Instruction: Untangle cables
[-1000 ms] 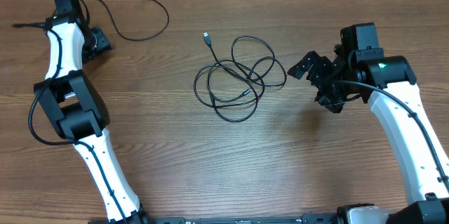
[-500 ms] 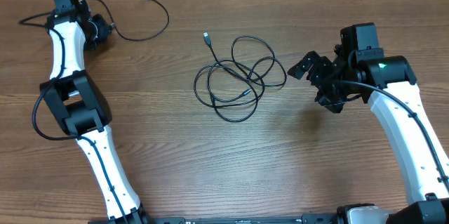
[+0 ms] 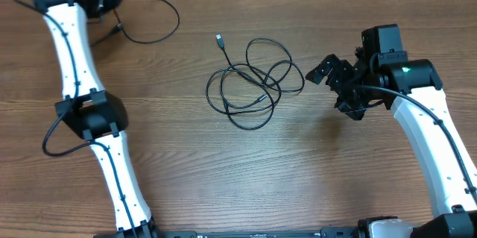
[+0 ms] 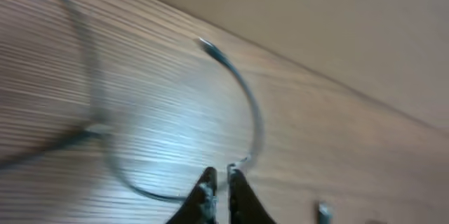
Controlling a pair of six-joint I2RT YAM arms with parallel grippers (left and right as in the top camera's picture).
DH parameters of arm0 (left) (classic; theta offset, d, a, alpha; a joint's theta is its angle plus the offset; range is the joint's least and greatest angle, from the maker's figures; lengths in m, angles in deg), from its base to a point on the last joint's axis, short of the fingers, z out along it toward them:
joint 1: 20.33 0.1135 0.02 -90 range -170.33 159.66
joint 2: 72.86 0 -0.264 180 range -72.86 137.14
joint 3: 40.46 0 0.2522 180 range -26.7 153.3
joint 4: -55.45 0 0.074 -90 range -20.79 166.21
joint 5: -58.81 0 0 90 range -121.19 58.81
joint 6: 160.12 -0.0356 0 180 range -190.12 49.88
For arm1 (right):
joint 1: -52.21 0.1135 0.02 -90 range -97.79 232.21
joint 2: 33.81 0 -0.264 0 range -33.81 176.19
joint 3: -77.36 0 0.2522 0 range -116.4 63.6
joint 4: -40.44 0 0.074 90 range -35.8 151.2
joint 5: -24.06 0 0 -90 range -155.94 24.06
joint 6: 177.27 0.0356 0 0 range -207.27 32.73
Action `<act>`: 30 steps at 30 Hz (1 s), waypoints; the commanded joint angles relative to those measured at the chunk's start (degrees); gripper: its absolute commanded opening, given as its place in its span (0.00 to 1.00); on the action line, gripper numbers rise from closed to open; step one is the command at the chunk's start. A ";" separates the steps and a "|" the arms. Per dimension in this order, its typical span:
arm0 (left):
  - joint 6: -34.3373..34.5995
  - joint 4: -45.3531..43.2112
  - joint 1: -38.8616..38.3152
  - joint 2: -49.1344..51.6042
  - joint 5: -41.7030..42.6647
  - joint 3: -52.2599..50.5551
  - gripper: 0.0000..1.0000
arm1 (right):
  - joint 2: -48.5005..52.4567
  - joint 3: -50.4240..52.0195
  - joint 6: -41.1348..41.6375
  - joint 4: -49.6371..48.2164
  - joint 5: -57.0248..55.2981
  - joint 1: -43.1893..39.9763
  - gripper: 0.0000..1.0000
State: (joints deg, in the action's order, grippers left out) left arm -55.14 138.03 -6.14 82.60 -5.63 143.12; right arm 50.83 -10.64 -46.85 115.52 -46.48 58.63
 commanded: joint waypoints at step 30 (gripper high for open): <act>-2.19 -20.96 -15.45 0.13 -19.93 -30.88 0.04 | -0.50 -0.74 -0.42 -0.11 -0.39 -0.11 1.00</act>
State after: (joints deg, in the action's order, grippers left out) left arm -56.80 118.03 -22.27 82.62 -24.75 115.49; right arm 50.83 -10.64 -46.85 115.56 -46.45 58.60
